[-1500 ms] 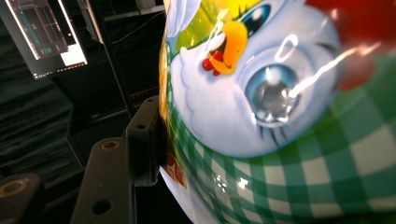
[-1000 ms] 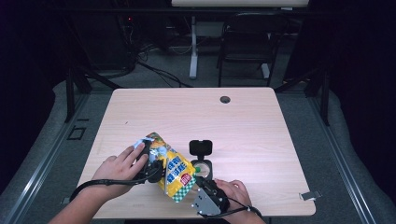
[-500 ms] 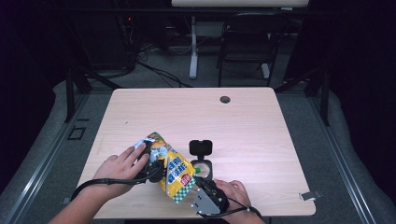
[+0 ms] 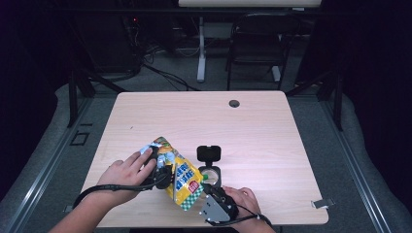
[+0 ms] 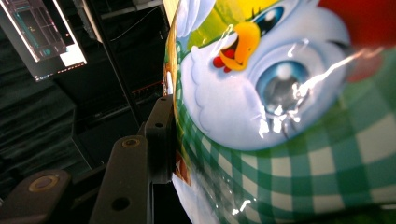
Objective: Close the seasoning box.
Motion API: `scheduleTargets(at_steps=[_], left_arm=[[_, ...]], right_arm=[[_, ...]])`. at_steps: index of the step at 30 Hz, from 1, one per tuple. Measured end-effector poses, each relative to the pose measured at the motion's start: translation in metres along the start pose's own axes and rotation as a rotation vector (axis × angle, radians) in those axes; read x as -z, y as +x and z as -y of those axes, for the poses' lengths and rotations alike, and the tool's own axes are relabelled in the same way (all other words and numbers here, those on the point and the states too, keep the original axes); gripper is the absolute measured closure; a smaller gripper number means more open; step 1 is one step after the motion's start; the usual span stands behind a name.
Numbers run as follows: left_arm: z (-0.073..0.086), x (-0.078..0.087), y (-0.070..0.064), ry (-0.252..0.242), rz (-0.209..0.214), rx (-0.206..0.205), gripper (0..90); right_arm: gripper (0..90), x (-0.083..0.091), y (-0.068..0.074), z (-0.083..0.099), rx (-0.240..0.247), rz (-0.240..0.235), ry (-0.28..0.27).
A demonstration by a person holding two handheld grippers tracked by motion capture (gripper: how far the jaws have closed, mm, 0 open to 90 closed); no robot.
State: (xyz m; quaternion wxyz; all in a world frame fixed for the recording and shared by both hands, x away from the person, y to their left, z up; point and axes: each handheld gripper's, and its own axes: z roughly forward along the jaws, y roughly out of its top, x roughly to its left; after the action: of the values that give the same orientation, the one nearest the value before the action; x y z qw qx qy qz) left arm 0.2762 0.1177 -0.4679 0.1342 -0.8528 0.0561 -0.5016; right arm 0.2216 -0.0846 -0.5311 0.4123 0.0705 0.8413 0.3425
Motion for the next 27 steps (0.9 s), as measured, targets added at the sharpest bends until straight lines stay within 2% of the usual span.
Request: scheduleTargets(at_steps=[6, 27], left_arm=[[-0.0011, 0.0010, 0.0021, 0.005, -0.003, -0.011, 57.0], [-0.0037, 0.0034, 0.0052, 0.005, -0.005, -0.043, 57.2]], right_arm=[[89.8, -0.0011, -0.0002, 0.0010, -0.025, -0.001, -0.014], [89.5, -0.0011, 0.0000, 0.0011, -0.017, -0.004, -0.005]])
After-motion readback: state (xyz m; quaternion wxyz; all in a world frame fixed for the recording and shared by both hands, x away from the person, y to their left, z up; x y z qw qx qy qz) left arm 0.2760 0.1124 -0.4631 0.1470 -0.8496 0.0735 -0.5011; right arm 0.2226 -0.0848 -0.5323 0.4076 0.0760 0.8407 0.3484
